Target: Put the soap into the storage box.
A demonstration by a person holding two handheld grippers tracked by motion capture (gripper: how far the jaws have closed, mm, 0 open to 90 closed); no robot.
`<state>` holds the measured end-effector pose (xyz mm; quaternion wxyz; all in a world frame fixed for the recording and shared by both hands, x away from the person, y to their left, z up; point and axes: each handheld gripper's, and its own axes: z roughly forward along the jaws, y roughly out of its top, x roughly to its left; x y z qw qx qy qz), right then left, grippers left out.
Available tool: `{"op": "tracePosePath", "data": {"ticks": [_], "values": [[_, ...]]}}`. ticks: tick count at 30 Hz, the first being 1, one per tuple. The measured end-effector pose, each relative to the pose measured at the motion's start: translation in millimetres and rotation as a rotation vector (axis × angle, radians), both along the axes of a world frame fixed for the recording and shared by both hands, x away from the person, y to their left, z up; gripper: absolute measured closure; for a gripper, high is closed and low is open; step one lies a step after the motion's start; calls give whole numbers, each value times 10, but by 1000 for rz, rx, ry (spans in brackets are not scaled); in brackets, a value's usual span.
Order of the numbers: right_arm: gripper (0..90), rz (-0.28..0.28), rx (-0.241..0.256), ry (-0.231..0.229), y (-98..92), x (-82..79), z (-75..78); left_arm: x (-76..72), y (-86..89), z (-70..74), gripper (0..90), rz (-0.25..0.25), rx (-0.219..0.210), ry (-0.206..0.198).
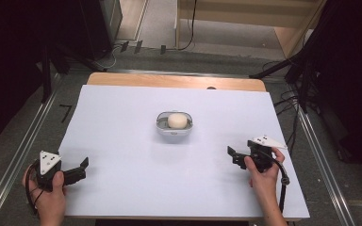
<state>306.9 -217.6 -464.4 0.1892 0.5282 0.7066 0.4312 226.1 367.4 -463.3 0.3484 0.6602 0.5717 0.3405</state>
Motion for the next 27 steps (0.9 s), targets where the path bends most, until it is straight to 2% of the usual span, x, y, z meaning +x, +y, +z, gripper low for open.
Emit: {"op": "tracePosePath", "data": {"ticks": [4, 11, 18, 27], "values": [[136, -31, -19, -16, -83, -45, -25, 2, 0, 0, 0, 1, -2, 1], [138, -53, 19, 10, -254, -103, -96, -2, 3, 2, 0, 0, -3, 1], [136, -65, 47, -3, -432, -196, -125, 0, 4, 1, 0, 0, -4, 2], [136, -81, 33, -14, -635, -317, -167, -2, 5, 2, 0, 2, -6, 0]]}}
